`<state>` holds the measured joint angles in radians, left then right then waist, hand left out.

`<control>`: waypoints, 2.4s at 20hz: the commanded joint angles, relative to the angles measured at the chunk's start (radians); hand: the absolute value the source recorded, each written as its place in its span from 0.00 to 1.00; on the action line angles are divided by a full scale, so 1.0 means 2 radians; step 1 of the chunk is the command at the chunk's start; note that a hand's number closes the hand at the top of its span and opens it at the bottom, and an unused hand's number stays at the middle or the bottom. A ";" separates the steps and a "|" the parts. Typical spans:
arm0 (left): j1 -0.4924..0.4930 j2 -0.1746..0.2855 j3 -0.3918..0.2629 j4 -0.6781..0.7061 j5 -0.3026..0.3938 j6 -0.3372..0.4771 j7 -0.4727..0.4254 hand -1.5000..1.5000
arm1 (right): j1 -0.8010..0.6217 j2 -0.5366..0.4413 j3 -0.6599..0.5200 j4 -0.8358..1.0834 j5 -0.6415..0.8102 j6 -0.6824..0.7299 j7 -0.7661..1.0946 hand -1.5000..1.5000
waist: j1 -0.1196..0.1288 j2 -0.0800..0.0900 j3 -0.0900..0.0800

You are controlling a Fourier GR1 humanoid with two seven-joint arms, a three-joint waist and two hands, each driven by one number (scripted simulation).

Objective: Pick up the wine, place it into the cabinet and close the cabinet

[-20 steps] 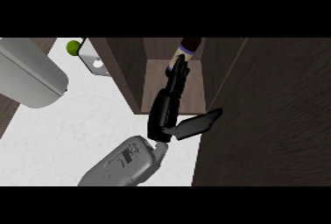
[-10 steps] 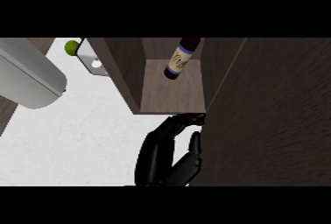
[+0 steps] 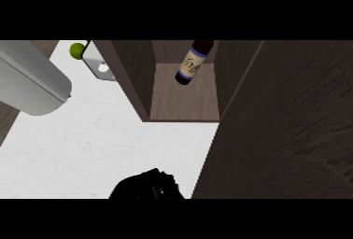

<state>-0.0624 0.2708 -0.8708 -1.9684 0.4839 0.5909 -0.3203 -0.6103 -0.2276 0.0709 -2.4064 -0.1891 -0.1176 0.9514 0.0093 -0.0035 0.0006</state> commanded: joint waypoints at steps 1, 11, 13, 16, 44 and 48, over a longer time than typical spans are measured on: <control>0.056 0.070 0.016 -0.052 0.017 -0.045 -0.020 1.00 | 0.000 -0.007 0.038 -0.030 -0.035 0.038 0.005 1.00 | 0.003 0.000 -0.001; 0.154 0.193 0.149 -0.109 0.117 -0.174 -0.079 1.00 | -0.034 0.082 0.130 -0.017 -0.060 0.000 0.045 1.00 | 0.006 -0.002 -0.002; 0.186 0.213 0.172 -0.106 0.136 -0.198 -0.092 1.00 | -0.051 0.107 0.174 -0.012 -0.014 -0.034 0.066 1.00 | 0.006 -0.004 -0.003; 0.214 0.257 0.259 -0.106 0.187 -0.255 -0.114 1.00 | -0.069 0.111 0.195 0.026 -0.005 -0.019 0.060 1.00 | 0.012 -0.003 -0.003; 0.275 0.338 0.478 -0.025 0.348 -0.470 -0.068 1.00 | -0.362 0.114 0.153 0.700 -0.021 -0.129 -0.300 1.00 | 0.023 0.008 -0.001; 0.271 0.339 0.489 -0.029 0.365 -0.469 -0.056 1.00 | -0.354 0.110 0.156 0.743 -0.015 -0.118 -0.326 1.00 | 0.019 0.007 -0.001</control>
<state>0.4808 0.9467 0.0780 -2.0297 1.1839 -0.3427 -0.4519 -1.3058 0.0008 0.4511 -1.1014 -0.2335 -0.3590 0.3517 0.0589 -0.0162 -0.0043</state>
